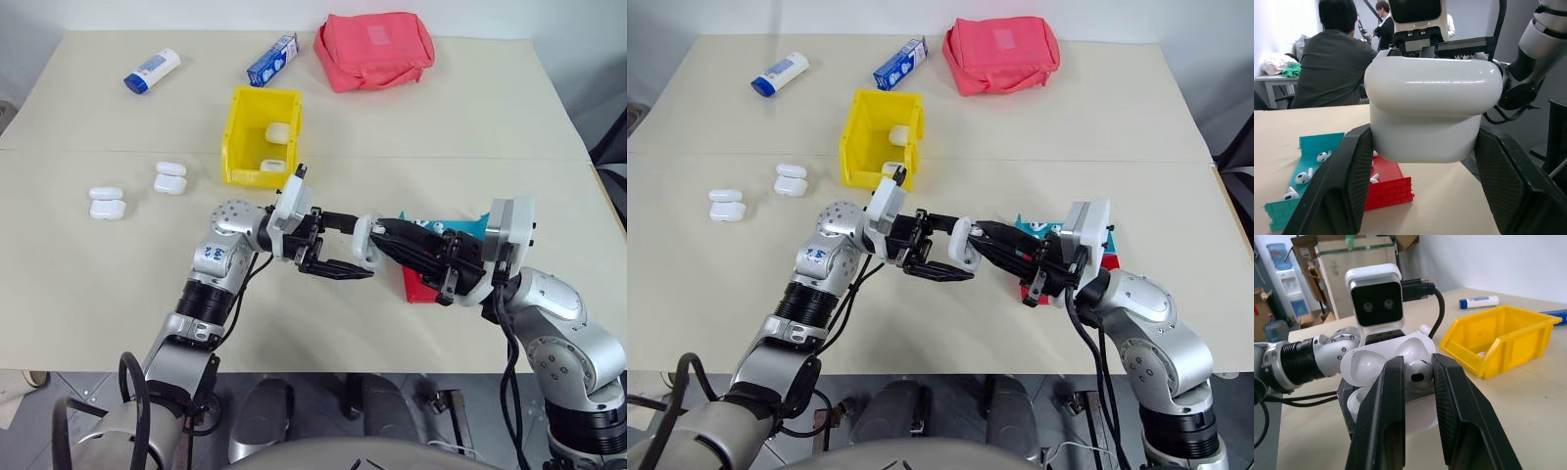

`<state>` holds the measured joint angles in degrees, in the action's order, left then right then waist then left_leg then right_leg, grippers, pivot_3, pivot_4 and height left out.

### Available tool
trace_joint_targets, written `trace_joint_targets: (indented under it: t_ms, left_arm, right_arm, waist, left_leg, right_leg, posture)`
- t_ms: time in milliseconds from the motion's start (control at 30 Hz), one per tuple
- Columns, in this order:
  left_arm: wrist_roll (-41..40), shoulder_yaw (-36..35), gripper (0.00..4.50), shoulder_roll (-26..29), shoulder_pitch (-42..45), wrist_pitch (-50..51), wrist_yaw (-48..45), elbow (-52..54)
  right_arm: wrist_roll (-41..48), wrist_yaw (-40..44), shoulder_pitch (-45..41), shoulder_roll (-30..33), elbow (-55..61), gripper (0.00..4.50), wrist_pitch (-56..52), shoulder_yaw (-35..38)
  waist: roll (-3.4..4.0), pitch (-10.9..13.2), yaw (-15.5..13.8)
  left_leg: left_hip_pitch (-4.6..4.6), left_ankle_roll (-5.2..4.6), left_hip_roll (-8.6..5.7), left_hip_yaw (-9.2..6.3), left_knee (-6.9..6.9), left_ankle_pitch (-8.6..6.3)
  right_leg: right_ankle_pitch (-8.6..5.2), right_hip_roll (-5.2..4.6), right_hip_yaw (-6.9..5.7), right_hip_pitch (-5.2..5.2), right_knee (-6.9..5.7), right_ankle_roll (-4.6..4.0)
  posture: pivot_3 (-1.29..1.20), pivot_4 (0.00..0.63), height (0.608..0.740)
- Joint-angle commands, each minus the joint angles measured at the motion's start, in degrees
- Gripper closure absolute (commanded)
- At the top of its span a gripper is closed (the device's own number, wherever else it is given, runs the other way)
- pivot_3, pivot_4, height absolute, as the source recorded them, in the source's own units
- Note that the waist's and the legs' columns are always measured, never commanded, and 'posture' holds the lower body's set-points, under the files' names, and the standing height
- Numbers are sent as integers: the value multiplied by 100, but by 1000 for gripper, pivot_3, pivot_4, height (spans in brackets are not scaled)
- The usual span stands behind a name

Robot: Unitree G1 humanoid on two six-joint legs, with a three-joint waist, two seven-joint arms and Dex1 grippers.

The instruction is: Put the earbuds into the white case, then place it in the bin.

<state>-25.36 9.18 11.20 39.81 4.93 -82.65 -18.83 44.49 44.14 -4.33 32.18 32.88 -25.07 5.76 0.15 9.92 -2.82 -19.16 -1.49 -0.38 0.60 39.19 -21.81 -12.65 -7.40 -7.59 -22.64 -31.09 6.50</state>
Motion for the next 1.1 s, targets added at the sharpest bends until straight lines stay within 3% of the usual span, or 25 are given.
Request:
trace_joint_targets:
  t_ms: [33, 133, 300, 667, 967, 1100]
  left_arm:
    - [-290, -309, 1744, -93, 253, -249, 11, 234]
    - [-256, -289, 1744, -93, 276, -310, -1, 173]
    - [-188, -237, 1744, -101, 288, -377, -12, 82]
    - [-88, -221, 1744, -75, 351, -387, -44, -127]
    - [-6, -259, 1744, -105, 459, -555, -30, -473]
    - [1, -306, 1744, -74, 454, -593, -15, -516]
  right_arm:
    - [-210, 40, 52, 294, -170, 4052, -296, -143]
    - [-179, 43, -156, 452, -171, 4052, -421, -213]
    - [-128, -34, -507, 561, -107, 2467, -533, -220]
    - [59, -185, -810, 867, 186, 2467, -902, 152]
    - [541, -303, -177, 1474, 716, 2467, -1363, 1158]
    - [703, -464, 571, 1630, 1029, 2467, -1602, 2046]
  waist:
    - [0, 0, 0]
    - [0, 0, -3]
    - [0, 0, -5]
    - [0, 0, -9]
    - [-1, 0, -24]
    - [-1, 0, -52]
  left_leg:
    - [0, 0, 0, 0, 0, 0]
    - [0, -1, 0, -1, 0, -1]
    - [-1, -1, 0, -2, 0, -1]
    - [-2, -1, -1, -3, 0, -1]
    - [-3, -4, -1, -2, 0, -2]
    - [-5, -4, -1, -2, 0, -3]
  right_leg:
    - [0, 0, 0, 0, 1, 0]
    - [0, -1, -1, 0, 1, 0]
    - [0, -2, -2, 0, 2, 0]
    - [0, -4, -2, -1, 2, 0]
    - [0, -5, -3, 1, 4, 0]
    - [1, -7, -3, 1, 5, 1]
  posture:
    - [0, 150, 740]
    - [0, 150, 740]
    - [0, 150, 740]
    - [0, 150, 740]
    - [0, 150, 740]
    - [0, 150, 740]
